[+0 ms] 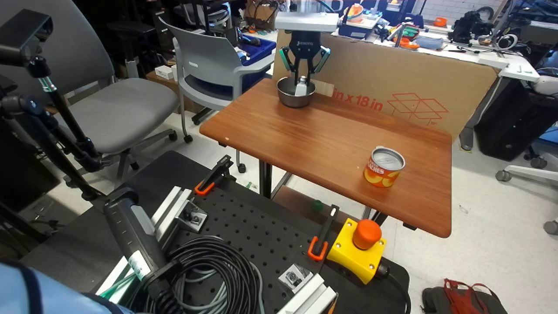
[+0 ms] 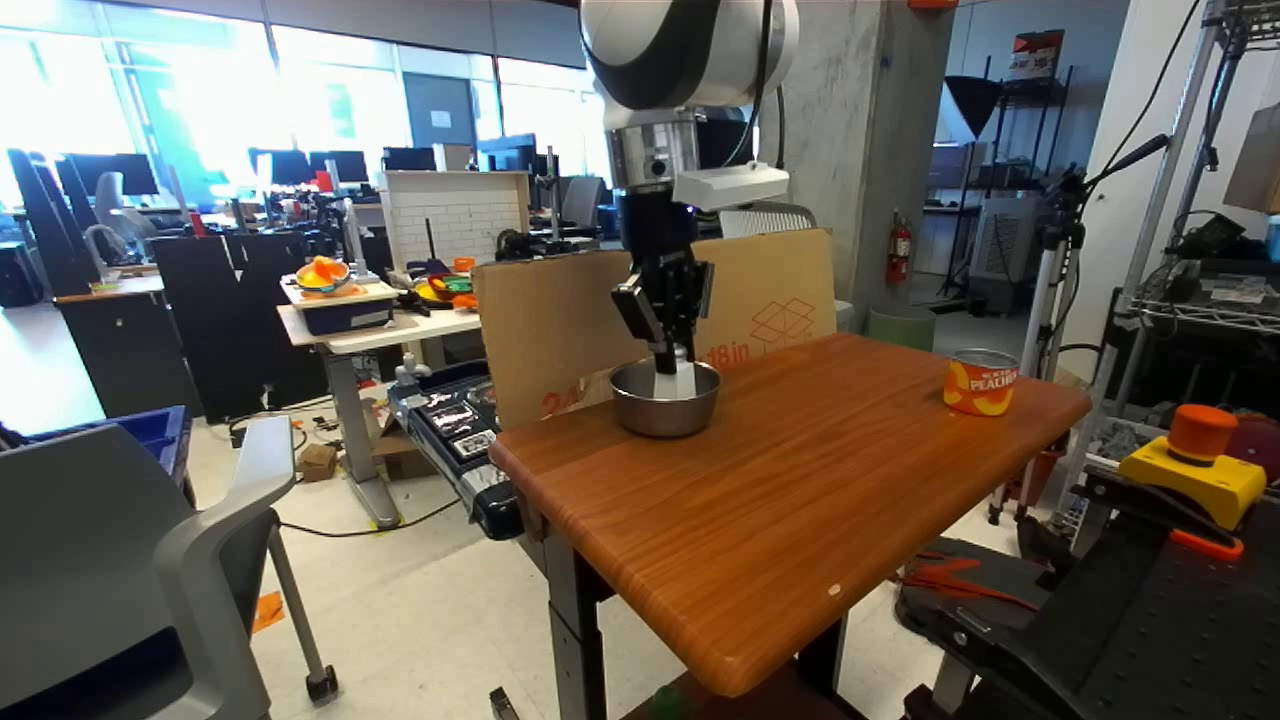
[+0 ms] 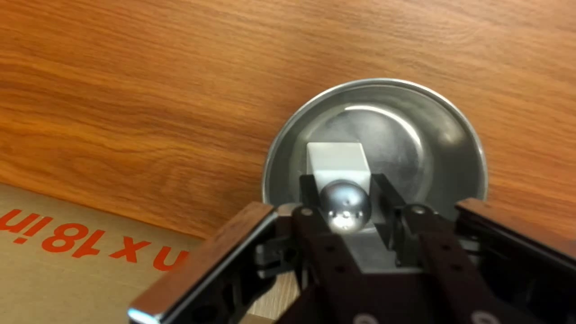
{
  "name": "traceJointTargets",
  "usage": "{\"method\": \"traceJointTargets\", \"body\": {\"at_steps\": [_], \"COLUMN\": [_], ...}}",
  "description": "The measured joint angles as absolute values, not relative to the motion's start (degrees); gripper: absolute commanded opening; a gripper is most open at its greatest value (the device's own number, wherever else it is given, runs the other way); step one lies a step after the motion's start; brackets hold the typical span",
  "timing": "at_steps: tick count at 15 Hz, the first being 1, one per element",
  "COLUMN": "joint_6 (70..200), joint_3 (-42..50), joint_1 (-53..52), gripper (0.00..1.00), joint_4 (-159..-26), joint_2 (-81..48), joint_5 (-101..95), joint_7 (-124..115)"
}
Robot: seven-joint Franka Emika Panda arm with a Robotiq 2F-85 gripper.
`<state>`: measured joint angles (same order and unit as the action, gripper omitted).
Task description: Take the salt cellar out of the silver bowl
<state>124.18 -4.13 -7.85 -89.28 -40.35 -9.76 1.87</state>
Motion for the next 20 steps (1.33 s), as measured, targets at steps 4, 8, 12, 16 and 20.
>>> {"method": "traceJointTargets", "body": {"at_steps": [4,8,12,16,20], "joint_6": [123.8,124.6,124.8,124.8,128.0], "joint_3": [-4.3,-5.2,-5.6,-5.2,-4.4], "joint_1": [-8.0,-8.0,-8.0,-6.7,-4.5], "gripper": [0.08,0.08,0.08,0.08,0.08], "joint_4": [-88.9,-91.1,-100.5,-112.2,-122.2], "joint_2": [-40.2,-35.1,-23.7,-14.9,-11.6], "joint_5": [-9.8,-10.0,-10.2,-10.2,-10.2], "joint_7": [3.4,7.1,8.2,8.4,8.5]}}
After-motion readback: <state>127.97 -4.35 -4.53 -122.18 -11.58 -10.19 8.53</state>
